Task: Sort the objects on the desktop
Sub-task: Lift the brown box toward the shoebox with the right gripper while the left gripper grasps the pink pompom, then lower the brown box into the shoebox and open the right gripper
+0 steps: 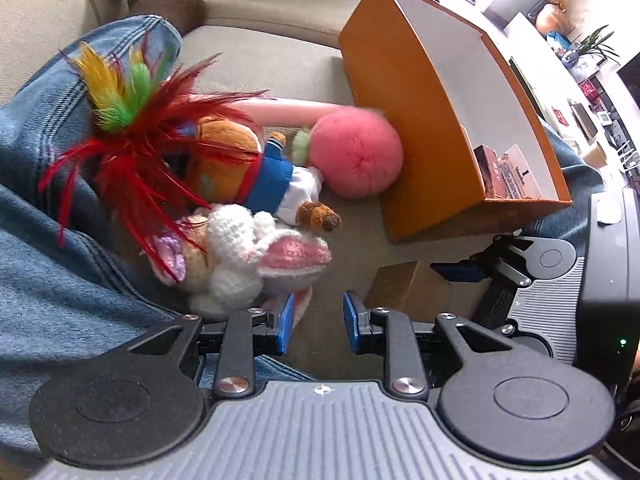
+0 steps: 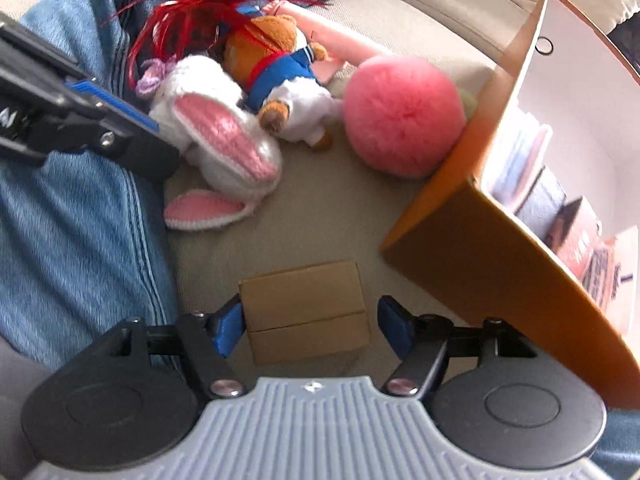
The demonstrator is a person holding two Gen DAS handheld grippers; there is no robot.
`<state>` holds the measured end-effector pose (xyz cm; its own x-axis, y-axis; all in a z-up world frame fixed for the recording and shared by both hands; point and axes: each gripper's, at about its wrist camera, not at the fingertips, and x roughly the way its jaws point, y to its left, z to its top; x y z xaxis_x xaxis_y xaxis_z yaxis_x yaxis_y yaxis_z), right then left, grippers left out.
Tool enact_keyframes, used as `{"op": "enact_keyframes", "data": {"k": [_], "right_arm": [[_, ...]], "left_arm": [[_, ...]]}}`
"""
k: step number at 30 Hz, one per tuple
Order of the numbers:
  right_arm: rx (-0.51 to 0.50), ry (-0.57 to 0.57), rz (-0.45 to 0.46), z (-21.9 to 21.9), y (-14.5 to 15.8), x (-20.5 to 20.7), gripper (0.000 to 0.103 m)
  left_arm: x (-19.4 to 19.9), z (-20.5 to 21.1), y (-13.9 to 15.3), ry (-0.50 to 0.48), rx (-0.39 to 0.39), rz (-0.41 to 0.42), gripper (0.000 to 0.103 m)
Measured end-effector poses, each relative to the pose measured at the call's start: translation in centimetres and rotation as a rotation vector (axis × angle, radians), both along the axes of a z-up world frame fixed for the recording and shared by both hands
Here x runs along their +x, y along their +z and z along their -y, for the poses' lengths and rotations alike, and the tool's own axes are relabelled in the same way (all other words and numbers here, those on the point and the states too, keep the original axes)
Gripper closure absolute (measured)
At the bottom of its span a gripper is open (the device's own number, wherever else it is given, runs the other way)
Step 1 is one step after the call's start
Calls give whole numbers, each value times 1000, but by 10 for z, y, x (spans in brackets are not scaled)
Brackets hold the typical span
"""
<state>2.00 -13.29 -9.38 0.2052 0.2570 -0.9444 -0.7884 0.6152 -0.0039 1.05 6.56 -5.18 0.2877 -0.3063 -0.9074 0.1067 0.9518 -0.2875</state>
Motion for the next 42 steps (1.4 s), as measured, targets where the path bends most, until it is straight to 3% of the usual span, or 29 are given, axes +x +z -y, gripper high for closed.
{"op": "enact_keyframes", "data": {"k": [8,15,19,24,29,35,42], "right_arm": [[40,7,-33,19,10,-6,37],[190,-35,-67,70,69,0,37],[253,-84,2,111,112,4,37],[260,-147,118,145,146,26,37],[193,-165,211,163,153,59,37],[23,41,239,162,134,98,37],[-74,336,54,132,103,137,37]], "left_arm": [[7,10,4,-28,13,38,73],[26,33,18,-104,62,178,69],[43,48,14,-183,101,218,51],[66,71,3,-304,176,260,50],[86,88,-16,-372,265,245,48],[104,100,-35,-427,287,186,48],[108,107,-47,-461,308,166,45]]}}
